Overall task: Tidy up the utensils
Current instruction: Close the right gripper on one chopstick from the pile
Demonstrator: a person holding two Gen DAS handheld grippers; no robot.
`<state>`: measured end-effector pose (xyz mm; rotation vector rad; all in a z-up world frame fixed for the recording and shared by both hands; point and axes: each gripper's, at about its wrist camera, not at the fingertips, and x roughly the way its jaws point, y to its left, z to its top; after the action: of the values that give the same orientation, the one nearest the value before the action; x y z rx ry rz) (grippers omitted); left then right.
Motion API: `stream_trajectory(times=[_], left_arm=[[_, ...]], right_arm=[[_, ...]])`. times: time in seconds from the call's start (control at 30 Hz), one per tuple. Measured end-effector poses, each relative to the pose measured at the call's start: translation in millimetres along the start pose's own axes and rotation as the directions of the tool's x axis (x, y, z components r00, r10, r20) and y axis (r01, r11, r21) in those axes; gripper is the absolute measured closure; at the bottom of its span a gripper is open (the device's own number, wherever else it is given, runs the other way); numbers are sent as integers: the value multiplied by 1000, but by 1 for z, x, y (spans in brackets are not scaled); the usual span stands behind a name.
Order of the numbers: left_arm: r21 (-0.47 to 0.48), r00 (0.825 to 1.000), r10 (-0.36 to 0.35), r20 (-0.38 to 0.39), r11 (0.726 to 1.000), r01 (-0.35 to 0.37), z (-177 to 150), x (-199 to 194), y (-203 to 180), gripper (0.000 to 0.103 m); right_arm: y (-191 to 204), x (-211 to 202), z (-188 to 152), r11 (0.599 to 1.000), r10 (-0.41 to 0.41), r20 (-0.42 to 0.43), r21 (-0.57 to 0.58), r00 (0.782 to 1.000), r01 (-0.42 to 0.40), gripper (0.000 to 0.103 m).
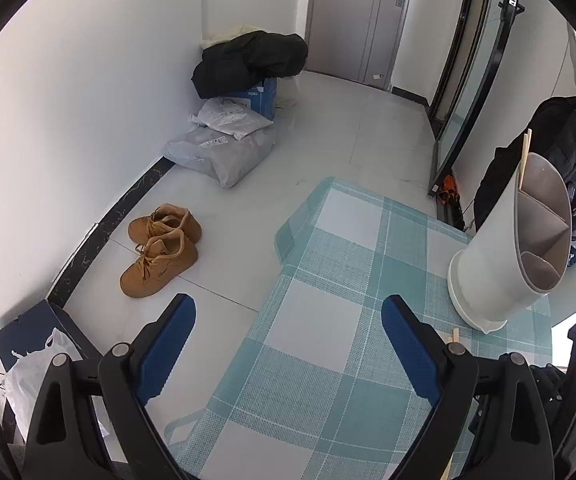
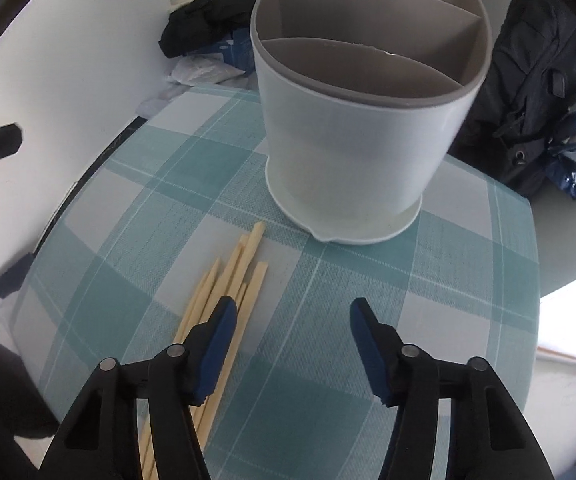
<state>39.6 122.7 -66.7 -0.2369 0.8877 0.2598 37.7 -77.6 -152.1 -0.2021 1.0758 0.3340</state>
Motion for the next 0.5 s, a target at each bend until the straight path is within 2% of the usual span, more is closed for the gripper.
stream_trajectory(times=[0.13,0.33,0.4,0.5], left_arm=[[14,1000,1,4,1000,-1,1,1,-2,11],[9,1000,-10,0,1000,10,3,4,3,11],[-2,1000,-6,-3,1000,6,3,5,6,11],[-13,1000,-9,-10,1000,9,4,6,9,11]], right_arm=[[6,7,3,1000,-13,-23,-13,1000,13,48],[8,12,11,1000,-24,-37,0,999,24,60],[8,11,13,1000,-9,-42,9,999,9,69],[7,14,15,1000,2,-43,26,999,-1,73]])
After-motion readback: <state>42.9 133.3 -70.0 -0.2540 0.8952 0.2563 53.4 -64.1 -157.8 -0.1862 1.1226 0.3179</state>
